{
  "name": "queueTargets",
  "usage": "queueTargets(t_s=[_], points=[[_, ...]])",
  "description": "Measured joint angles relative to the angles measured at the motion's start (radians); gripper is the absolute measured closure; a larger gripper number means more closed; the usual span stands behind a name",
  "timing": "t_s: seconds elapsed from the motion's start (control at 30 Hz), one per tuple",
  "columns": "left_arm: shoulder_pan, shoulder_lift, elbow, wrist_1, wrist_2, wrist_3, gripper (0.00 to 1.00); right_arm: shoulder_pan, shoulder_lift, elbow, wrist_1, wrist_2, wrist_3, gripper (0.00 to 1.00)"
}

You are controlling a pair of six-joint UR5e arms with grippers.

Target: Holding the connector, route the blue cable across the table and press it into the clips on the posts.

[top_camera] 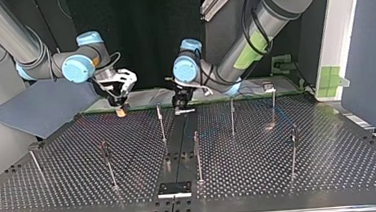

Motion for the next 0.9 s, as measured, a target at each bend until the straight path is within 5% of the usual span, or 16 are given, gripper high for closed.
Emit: queueTargets(t_s=[0.47, 0.53, 0.57, 0.63, 0.67, 0.73, 0.77, 0.8, 0.9], points=[[0.023, -0.001, 0.063, -0.021, -0.002, 0.002, 1.0, -0.045, 0.034, -0.052, -0.006, -0.019, 0.003, 1.0], [0.025, -0.002, 0.064, -0.029, -0.001, 0.004, 0.8, -0.051, 0.034, -0.057, -0.006, -0.023, 0.003, 1.0], [0.025, -0.001, 0.064, -0.036, -0.001, 0.006, 0.8, -0.054, 0.034, -0.059, -0.006, -0.025, 0.002, 1.0], [0.023, -0.001, 0.064, -0.046, 0.0, 0.01, 0.48, -0.059, 0.034, -0.061, -0.007, -0.03, 0.0, 1.0], [0.021, -0.001, 0.064, -0.053, 0.001, 0.014, 0.48, -0.061, 0.034, -0.061, -0.007, -0.032, 0.0, 1.0], [0.017, -0.001, 0.064, -0.066, 0.002, 0.02, 0.19, -0.064, 0.034, -0.062, -0.007, -0.037, -0.003, 1.0], [0.014, -0.001, 0.064, -0.076, 0.001, 0.023, 0.19, -0.065, 0.034, -0.062, -0.007, -0.039, -0.004, 1.0], [0.012, -0.001, 0.064, -0.083, 0.0, 0.025, 0.0, -0.066, 0.034, -0.062, -0.007, -0.041, -0.006, 1.0], [0.003, -0.001, 0.064, -0.11, -0.001, 0.036, 0.0, -0.068, 0.034, -0.062, -0.007, -0.044, -0.012, 1.0]])
